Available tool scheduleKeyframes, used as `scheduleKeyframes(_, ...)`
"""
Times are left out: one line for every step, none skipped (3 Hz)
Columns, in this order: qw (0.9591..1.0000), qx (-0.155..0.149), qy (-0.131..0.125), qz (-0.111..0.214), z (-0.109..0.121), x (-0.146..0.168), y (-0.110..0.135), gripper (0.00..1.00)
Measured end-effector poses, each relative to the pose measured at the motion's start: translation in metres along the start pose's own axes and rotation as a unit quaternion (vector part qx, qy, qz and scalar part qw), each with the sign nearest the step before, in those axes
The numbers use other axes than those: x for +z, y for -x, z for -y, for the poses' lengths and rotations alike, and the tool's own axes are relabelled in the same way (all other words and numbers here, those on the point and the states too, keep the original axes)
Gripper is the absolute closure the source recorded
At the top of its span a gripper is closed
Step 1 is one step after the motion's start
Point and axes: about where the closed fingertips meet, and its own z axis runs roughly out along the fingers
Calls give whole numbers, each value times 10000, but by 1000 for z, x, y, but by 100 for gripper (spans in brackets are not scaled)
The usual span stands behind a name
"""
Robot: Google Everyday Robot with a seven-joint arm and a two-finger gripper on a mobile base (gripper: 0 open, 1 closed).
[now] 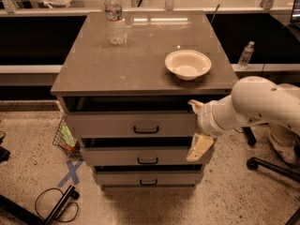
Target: Open top drawer
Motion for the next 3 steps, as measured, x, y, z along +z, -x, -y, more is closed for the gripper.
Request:
scheduleKeyframes(9996,36,162,-209,8,14,-9,0)
scheduleKeyframes(9988,71,282,-388,16,25,-18,0)
scheduleKeyframes(9976,86,433,-525,23,41,-24,22)
